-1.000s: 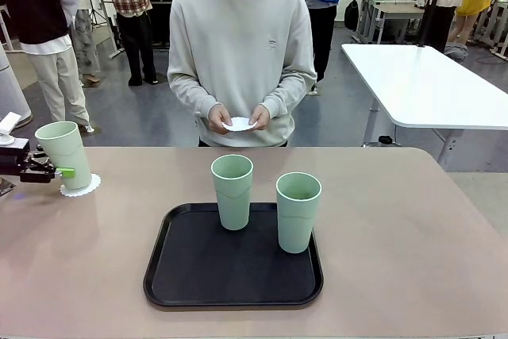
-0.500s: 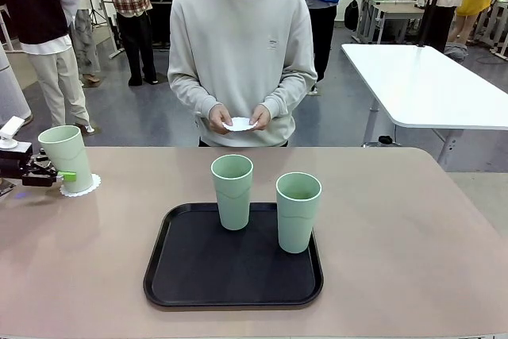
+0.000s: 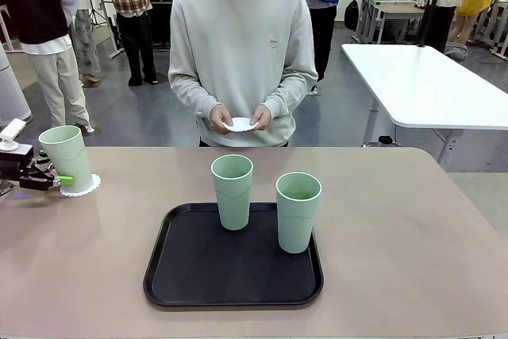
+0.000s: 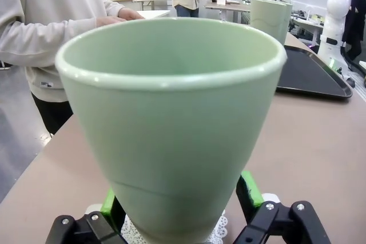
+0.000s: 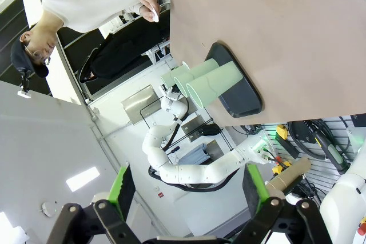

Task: Place coasters on the table and set cups on them.
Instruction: Pick up one Reusable plastic cup and place it on a coaster set by the human.

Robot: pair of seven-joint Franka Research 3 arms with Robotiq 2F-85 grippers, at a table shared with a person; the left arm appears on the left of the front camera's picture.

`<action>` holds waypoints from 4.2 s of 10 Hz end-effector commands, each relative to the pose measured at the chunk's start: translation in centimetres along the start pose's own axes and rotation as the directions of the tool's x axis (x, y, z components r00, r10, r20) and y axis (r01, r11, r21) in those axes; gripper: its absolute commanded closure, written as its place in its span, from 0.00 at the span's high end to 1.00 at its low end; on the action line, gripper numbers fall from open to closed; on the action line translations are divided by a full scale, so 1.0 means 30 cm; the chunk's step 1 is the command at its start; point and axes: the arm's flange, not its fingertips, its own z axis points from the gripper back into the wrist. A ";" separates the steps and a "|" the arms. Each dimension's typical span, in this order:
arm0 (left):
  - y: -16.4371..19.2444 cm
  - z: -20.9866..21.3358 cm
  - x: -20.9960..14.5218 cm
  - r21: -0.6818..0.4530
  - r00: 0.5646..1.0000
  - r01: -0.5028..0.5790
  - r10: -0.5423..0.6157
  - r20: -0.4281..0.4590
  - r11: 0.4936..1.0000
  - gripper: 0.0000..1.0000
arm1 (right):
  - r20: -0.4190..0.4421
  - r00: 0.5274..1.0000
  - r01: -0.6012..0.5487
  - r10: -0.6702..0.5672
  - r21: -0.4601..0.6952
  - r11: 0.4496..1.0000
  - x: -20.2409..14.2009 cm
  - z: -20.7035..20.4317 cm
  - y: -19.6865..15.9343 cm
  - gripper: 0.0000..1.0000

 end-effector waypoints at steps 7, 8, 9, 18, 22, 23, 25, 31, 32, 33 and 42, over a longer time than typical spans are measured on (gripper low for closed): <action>0.008 0.019 0.008 -0.055 1.000 0.004 -0.004 -0.002 0.998 1.00 | 0.011 1.000 -0.004 0.004 0.003 1.000 0.002 0.001 0.002 1.00; 0.008 0.020 0.009 -0.057 1.000 0.005 -0.005 -0.004 0.998 1.00 | 0.011 1.000 -0.004 0.004 0.003 1.000 0.002 0.001 0.002 1.00; 0.007 0.022 0.010 -0.063 1.000 0.012 -0.012 -0.003 0.998 1.00 | 0.011 1.000 -0.004 0.004 0.003 1.000 0.002 0.001 0.002 1.00; 0.020 0.057 0.004 -0.072 0.999 -0.033 0.030 -0.034 0.997 1.00 | 0.011 1.000 -0.004 0.004 0.003 1.000 0.002 0.001 0.002 1.00; 0.068 0.073 -0.006 -0.036 0.998 -0.057 0.057 -0.021 0.998 1.00 | 0.011 1.000 -0.004 0.004 0.003 1.000 0.002 0.001 0.002 1.00; 0.077 0.077 -0.006 -0.032 0.998 -0.063 0.062 -0.020 0.998 1.00 | 0.011 1.000 -0.004 0.004 0.003 1.000 0.002 0.001 0.002 1.00; 0.078 0.086 -0.008 -0.030 0.997 -0.071 0.070 -0.024 0.997 1.00 | 0.011 1.000 -0.004 0.004 0.003 1.000 0.002 0.001 0.002 1.00; 0.063 0.142 -0.018 -0.021 0.994 -0.101 0.100 -0.043 0.995 1.00 | 0.011 1.000 -0.004 0.004 0.003 1.000 0.002 0.001 0.002 1.00; 0.059 0.144 -0.021 -0.023 0.994 -0.102 0.101 -0.048 0.995 1.00 | 0.011 1.000 -0.004 0.004 0.003 1.000 0.002 0.001 0.002 1.00; 0.056 0.147 -0.022 -0.025 0.993 -0.104 0.103 -0.052 0.994 1.00 | 0.011 1.000 -0.004 0.004 0.003 1.000 0.002 0.001 0.002 1.00; -0.153 0.394 0.229 0.292 0.974 -0.125 0.173 -0.147 0.948 1.00 | 0.011 1.000 -0.004 0.004 0.003 1.000 0.002 0.001 0.002 1.00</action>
